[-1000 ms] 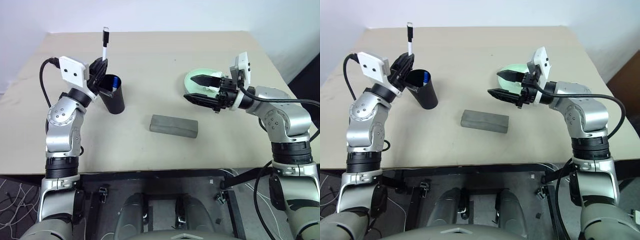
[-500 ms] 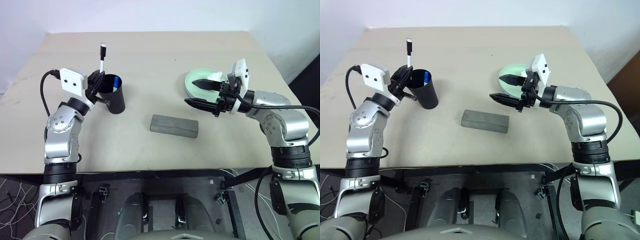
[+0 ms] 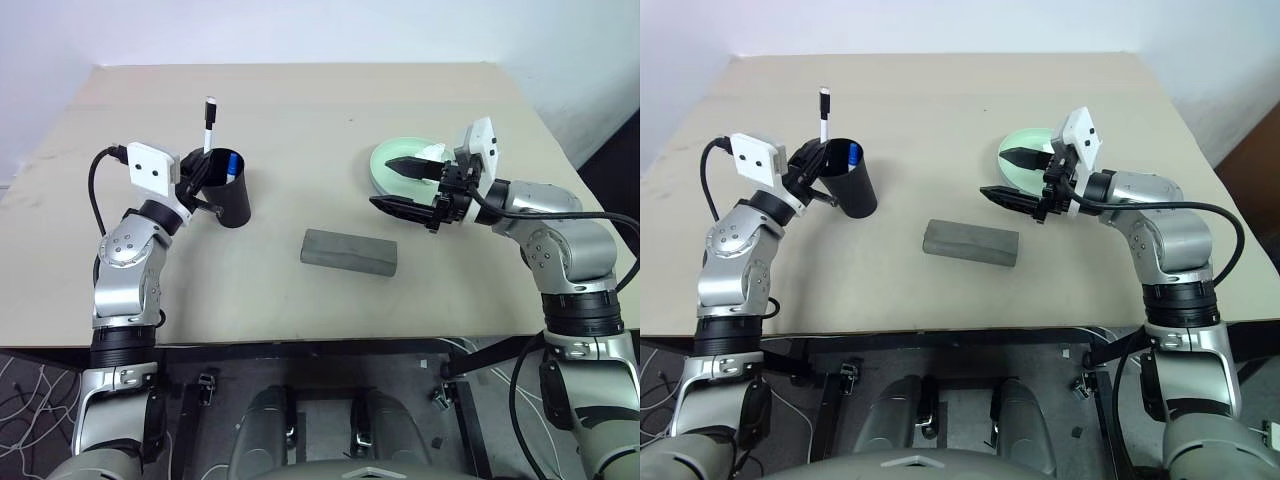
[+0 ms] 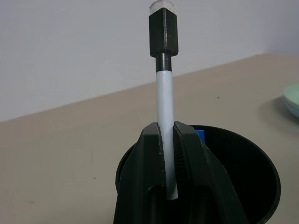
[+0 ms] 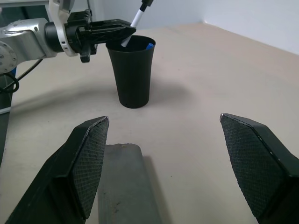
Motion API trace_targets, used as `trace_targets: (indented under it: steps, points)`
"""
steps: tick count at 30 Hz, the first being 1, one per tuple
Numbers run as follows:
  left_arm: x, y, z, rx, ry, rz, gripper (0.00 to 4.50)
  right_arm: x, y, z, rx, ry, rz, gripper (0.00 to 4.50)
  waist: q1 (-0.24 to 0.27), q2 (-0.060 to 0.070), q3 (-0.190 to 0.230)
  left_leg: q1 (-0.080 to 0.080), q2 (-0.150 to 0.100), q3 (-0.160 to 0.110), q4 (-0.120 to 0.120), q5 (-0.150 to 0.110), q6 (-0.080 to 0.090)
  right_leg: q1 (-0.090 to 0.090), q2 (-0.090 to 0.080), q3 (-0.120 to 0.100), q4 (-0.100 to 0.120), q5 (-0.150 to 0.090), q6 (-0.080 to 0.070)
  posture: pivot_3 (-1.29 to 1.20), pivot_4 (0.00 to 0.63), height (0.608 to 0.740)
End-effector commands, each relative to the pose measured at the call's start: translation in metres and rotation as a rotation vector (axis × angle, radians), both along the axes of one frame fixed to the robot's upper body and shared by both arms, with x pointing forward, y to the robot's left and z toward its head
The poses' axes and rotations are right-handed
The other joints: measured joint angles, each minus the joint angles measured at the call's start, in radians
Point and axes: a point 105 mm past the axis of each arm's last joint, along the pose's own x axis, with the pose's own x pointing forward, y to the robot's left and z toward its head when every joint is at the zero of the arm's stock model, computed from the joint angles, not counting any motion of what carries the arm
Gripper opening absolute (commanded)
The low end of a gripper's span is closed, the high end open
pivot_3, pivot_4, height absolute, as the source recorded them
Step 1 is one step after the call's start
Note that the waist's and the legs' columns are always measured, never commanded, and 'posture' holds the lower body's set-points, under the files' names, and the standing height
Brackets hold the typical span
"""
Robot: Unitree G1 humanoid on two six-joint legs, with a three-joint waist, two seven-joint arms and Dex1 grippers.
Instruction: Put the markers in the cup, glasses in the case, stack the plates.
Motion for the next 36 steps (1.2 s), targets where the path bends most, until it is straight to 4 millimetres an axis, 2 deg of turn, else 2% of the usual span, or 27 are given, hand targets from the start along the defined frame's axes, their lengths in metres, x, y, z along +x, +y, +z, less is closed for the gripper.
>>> trace_targets:
  steps: [1, 9, 15, 23, 36]
  points:
    - [0.0, 0.001, 0.003, 0.012, -0.013, 0.006, 1.66, 0.0, -0.001, 0.012, 0.006, -0.053, -0.002, 4.01, 0.001, 0.0, 0.0, 0.0, 0.0, 0.0, 0.0, 0.0, 0.0, 0.0, 0.0, 0.0, 0.0, 0.0, 0.0, 0.0, 0.15, 0.701]
    - [0.0, 0.0, 0.003, 0.006, -0.015, 0.002, 4.4, 0.0, 0.0, 0.012, 0.006, -0.057, -0.003, 4.01, 0.0, 0.0, 0.0, 0.0, 0.0, 0.0, 0.0, 0.0, 0.0, 0.0, 0.0, 0.0, 0.0, 0.0, 0.0, 0.0, 0.15, 0.701]
    - [-0.01, -0.002, 0.01, -0.024, -0.023, -0.061, 4.46, 0.0, -0.003, 0.014, 0.005, -0.058, -0.003, 4.01, -0.001, 0.0, 0.0, 0.0, 0.0, 0.0, 0.0, 0.0, 0.0, 0.0, 0.0, 0.0, 0.0, 0.0, 0.0, 0.0, 0.15, 0.701]
    - [-0.02, 0.01, 0.011, -0.054, 0.008, -0.045, 4.46, 0.009, -0.006, 0.016, 0.03, -0.051, -0.014, 4.01, -0.002, 0.0, 0.0, 0.0, 0.0, 0.0, 0.0, 0.0, 0.0, 0.0, 0.0, 0.0, 0.0, 0.0, 0.0, 0.0, 0.15, 0.701]
    - [-0.013, 0.022, 0.007, -0.11, 0.049, 0.022, 4.46, 0.012, -0.002, 0.009, 0.008, -0.061, -0.008, 4.01, 0.0, 0.0, 0.0, 0.0, 0.0, 0.0, 0.0, 0.0, 0.0, 0.0, 0.0, 0.0, -0.001, 0.0, 0.0, 0.0, 0.15, 0.701]
